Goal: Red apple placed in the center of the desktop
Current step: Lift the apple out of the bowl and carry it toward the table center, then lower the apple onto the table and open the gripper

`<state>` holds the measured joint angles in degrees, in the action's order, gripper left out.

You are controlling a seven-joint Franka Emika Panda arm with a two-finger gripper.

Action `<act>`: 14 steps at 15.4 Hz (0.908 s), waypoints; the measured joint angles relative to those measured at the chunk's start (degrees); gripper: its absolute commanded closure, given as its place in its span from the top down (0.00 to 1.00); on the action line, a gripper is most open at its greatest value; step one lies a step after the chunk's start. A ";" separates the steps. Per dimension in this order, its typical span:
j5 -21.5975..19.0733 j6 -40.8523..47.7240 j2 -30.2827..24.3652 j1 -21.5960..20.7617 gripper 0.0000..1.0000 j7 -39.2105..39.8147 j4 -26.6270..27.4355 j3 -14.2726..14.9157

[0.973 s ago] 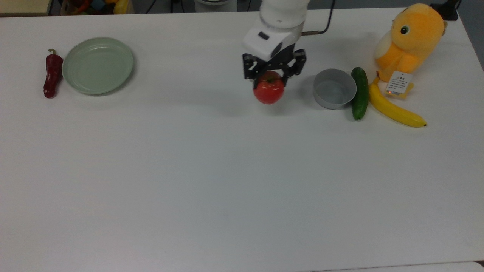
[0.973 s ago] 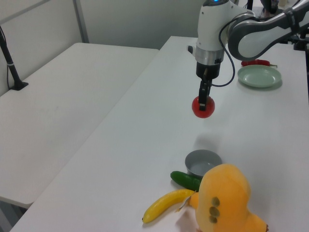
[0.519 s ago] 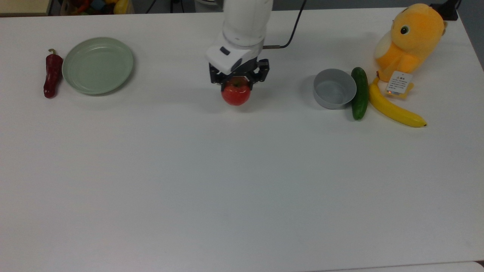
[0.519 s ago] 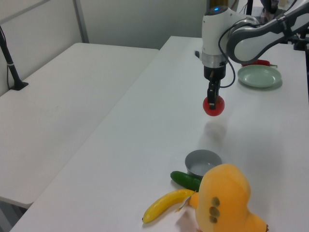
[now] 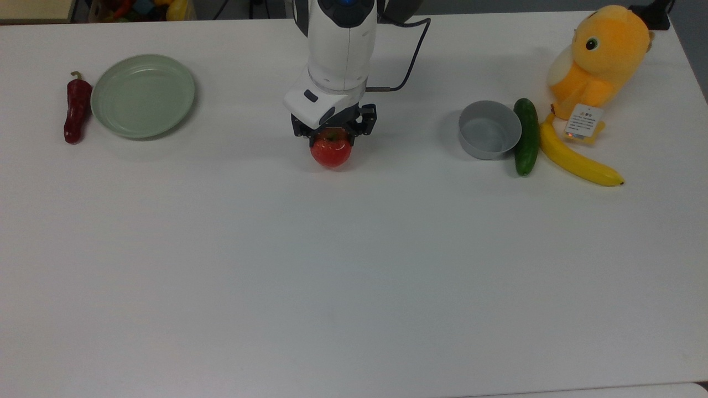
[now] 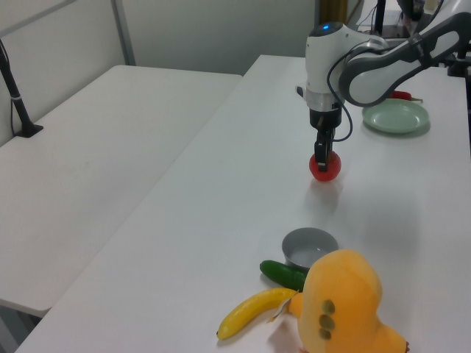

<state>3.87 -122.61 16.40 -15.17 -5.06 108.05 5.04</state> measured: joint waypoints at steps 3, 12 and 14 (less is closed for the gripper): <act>0.00 -0.31 0.17 -0.03 0.94 0.00 0.00 0.00; 0.00 -0.34 -0.01 -0.06 1.00 0.01 -0.42 0.00; 0.00 -0.34 -1.13 -0.06 1.00 0.01 -1.25 0.00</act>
<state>3.87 -122.95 15.27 -15.24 -5.06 106.81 5.03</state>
